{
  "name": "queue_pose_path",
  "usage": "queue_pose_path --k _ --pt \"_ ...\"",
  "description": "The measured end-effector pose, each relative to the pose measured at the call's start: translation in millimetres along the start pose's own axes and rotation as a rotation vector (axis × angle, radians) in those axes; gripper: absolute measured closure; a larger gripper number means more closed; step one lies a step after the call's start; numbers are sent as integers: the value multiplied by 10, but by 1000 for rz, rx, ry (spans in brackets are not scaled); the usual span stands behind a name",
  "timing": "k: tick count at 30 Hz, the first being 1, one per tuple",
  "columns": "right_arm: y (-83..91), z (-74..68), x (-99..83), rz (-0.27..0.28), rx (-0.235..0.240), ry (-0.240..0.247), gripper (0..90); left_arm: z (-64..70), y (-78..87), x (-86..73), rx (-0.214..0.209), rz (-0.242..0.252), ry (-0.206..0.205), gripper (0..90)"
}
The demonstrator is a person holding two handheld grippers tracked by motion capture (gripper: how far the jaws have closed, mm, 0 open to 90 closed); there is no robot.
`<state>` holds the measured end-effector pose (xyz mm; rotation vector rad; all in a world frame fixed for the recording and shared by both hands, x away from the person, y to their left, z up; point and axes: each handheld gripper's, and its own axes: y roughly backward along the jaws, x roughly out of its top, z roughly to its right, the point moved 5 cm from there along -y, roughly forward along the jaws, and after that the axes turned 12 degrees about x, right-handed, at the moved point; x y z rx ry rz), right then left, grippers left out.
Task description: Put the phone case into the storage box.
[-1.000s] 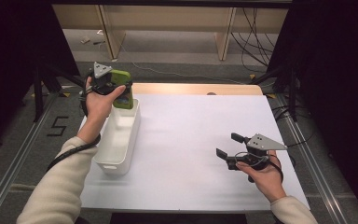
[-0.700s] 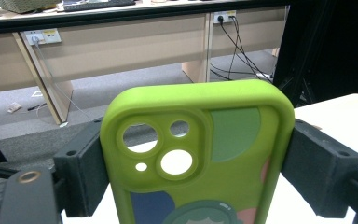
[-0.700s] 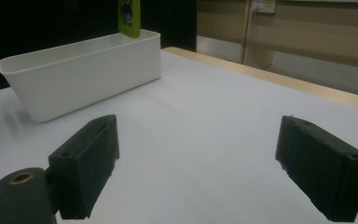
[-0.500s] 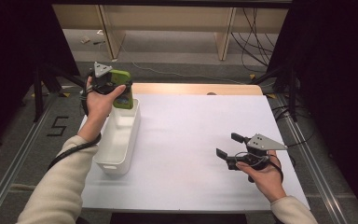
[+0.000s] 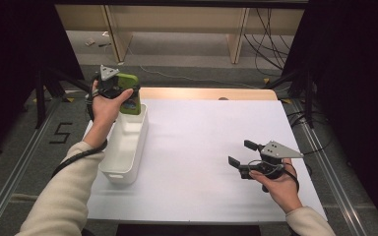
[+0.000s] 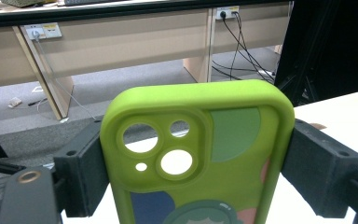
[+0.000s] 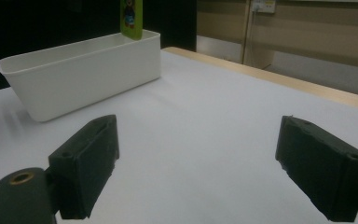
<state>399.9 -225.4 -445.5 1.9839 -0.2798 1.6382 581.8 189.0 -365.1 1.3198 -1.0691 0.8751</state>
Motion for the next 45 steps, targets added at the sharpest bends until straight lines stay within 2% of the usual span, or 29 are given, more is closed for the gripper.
queue_pose_path --k 23,45 --pt "-1 1 -3 -1 2 -2 143 -36 -78 -58 10 -25 6 160" --pt "-1 1 -3 -2 3 -3 144 -2 -132 -79 8 -38 3 159"
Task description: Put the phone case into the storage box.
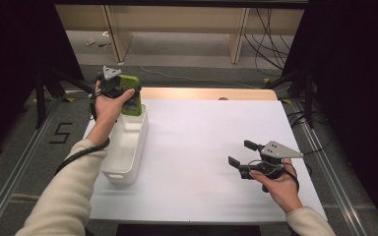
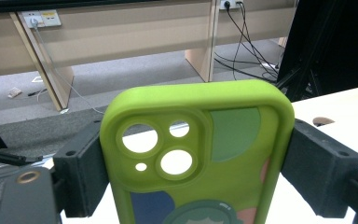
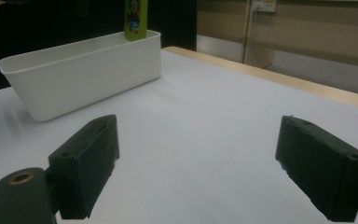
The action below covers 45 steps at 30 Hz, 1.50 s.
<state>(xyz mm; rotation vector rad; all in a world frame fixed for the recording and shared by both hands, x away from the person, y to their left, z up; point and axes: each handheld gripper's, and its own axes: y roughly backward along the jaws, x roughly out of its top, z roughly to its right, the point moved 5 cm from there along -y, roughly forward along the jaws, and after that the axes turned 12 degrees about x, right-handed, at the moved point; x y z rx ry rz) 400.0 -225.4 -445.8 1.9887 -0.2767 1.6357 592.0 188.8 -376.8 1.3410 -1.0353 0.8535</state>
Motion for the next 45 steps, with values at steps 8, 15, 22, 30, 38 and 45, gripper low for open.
queue_pose_path --k 8,15,22,30,38,45 --pt "-1 0 -1 -1 1 -1 144 11 -14 -14 -2 -7 -1 159" --pt "-2 -1 -1 -1 1 -1 144 5 -36 -30 3 -13 1 158" --pt "-1 1 0 0 1 -1 144 4 -50 -52 6 -21 -3 158" --pt "-1 1 -2 -1 1 -3 144 4 -74 -71 8 -28 -3 158" --pt "0 1 -1 -1 1 -3 144 2 -93 -92 9 -37 -1 158" --pt "-1 0 -1 2 3 -6 144 1 -111 -112 10 -42 -1 159"
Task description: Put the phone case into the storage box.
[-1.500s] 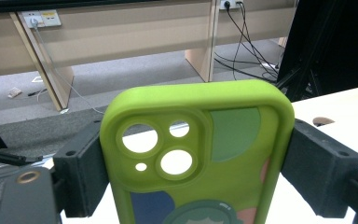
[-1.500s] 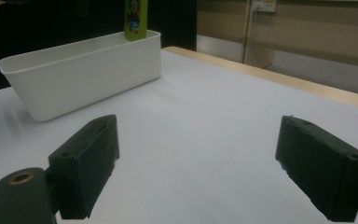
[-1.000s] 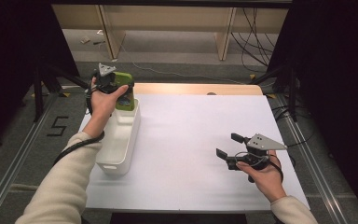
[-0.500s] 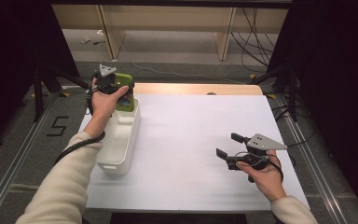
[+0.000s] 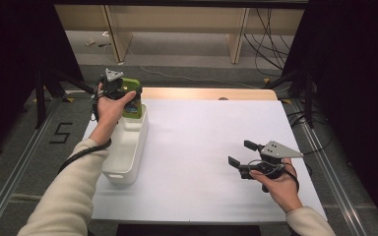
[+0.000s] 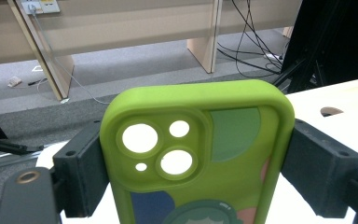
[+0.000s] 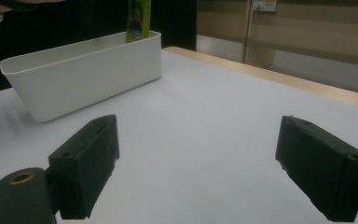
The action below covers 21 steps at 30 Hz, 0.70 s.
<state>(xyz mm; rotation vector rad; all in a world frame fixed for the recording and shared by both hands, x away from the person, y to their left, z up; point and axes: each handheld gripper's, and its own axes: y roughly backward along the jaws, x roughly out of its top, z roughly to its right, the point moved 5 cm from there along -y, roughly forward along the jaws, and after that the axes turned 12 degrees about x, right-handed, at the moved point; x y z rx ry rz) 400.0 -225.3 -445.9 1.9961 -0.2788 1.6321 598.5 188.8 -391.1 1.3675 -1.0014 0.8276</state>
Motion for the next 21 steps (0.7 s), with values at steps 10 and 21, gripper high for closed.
queue_pose_path --k 10,21 --pt "0 -1 0 -2 0 2 144 4 -23 -23 3 -10 -6 158" --pt "-1 0 0 -1 0 2 144 16 -39 -36 5 -13 -14 158"
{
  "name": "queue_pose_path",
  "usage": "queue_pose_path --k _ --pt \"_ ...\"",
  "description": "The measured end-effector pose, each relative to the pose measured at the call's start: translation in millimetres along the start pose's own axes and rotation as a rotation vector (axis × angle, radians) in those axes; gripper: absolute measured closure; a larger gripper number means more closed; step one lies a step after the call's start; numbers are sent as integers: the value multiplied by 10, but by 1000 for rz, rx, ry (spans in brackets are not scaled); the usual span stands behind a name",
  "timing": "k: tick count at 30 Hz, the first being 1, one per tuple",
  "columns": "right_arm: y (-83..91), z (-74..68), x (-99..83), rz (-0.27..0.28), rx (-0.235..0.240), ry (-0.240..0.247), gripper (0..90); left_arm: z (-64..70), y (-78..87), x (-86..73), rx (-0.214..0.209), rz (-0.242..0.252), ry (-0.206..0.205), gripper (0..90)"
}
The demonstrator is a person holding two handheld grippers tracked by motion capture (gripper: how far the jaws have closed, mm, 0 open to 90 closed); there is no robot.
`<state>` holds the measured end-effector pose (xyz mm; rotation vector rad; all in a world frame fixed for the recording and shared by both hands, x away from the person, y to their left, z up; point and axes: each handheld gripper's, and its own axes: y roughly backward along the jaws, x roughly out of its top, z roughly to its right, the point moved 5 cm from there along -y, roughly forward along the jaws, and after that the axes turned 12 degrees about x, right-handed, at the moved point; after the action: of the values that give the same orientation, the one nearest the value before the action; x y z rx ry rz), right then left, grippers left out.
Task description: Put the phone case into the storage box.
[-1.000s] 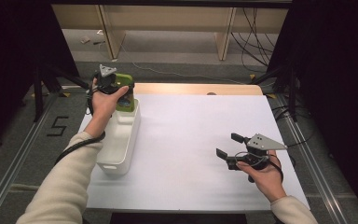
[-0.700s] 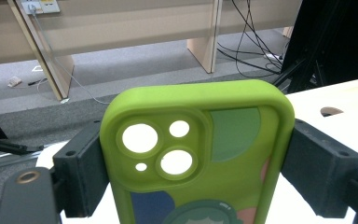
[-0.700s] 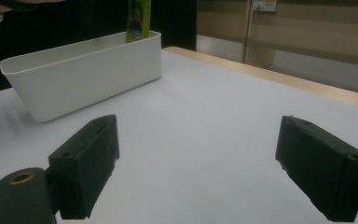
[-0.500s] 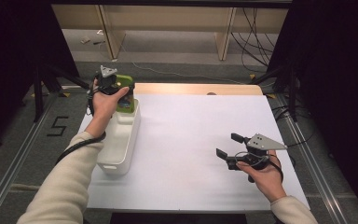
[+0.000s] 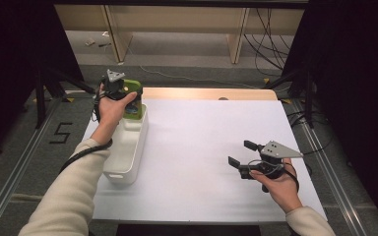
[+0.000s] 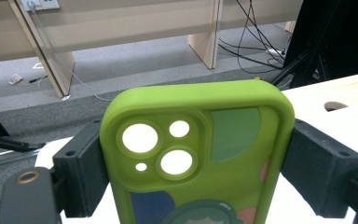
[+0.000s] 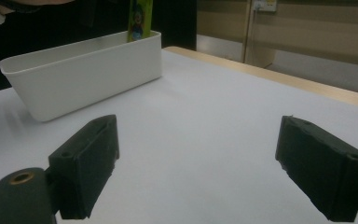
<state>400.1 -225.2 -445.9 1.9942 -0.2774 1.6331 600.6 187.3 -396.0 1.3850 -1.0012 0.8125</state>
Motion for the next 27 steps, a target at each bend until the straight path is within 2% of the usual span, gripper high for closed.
queue_pose_path --k 27 --pt "-2 2 -7 -6 0 1 145 52 -57 -67 -4 -23 -17 157"
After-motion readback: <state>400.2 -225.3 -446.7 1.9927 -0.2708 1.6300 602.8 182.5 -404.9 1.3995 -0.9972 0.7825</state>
